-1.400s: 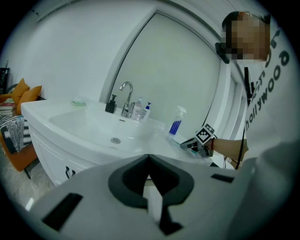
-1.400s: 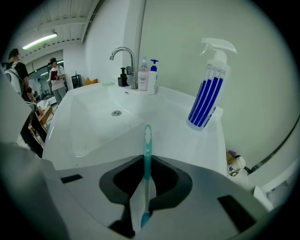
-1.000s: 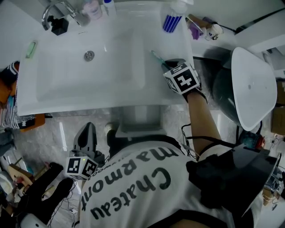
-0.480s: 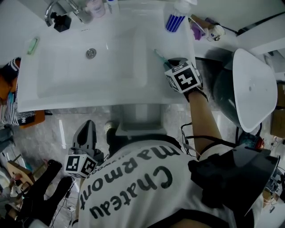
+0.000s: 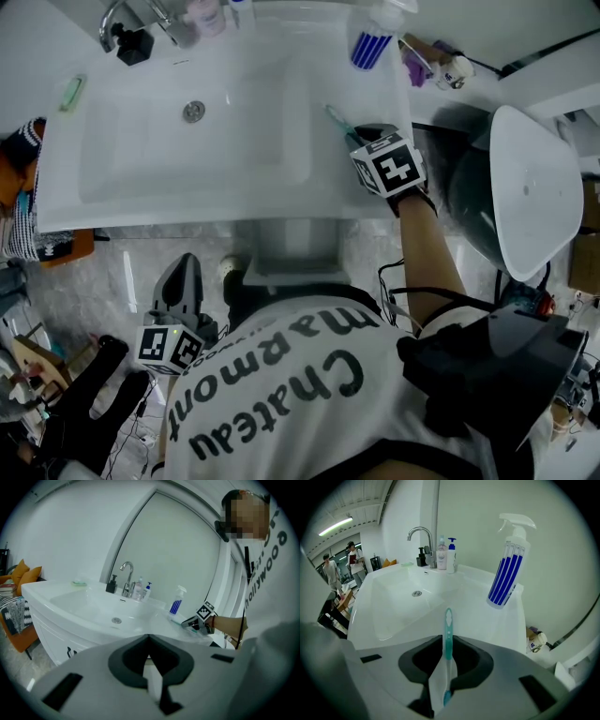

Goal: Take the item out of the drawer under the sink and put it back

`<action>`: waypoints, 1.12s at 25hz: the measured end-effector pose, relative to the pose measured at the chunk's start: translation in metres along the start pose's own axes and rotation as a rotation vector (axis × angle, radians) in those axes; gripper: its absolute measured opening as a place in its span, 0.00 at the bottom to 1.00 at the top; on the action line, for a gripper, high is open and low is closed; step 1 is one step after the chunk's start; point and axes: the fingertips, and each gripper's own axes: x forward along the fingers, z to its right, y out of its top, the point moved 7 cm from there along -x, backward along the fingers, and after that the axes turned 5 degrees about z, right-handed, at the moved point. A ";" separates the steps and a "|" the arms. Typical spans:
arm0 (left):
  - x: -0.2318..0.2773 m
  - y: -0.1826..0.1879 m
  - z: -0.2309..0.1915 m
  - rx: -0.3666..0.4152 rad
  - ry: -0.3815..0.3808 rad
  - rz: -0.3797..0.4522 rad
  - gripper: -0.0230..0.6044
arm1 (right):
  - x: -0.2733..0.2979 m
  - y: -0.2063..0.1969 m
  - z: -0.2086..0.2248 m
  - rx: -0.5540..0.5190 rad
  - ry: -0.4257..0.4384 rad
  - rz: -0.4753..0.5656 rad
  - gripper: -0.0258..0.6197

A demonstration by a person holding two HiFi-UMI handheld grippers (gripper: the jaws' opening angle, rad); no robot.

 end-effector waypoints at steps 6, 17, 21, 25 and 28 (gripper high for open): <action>0.000 -0.002 0.001 -0.003 0.001 0.007 0.05 | -0.015 0.011 0.001 0.039 -0.035 0.135 0.09; 0.003 0.009 -0.015 0.033 -0.139 0.057 0.05 | -0.076 0.025 -0.029 0.131 -0.119 0.372 0.06; -0.012 0.021 -0.027 0.020 -0.180 0.071 0.05 | -0.105 0.025 -0.060 0.182 -0.146 0.399 0.06; -0.033 0.027 -0.047 -0.018 -0.210 0.080 0.05 | -0.130 0.023 -0.094 0.168 -0.195 0.398 0.06; -0.044 0.027 -0.064 -0.073 -0.228 0.089 0.05 | -0.146 0.021 -0.119 0.138 -0.224 0.396 0.06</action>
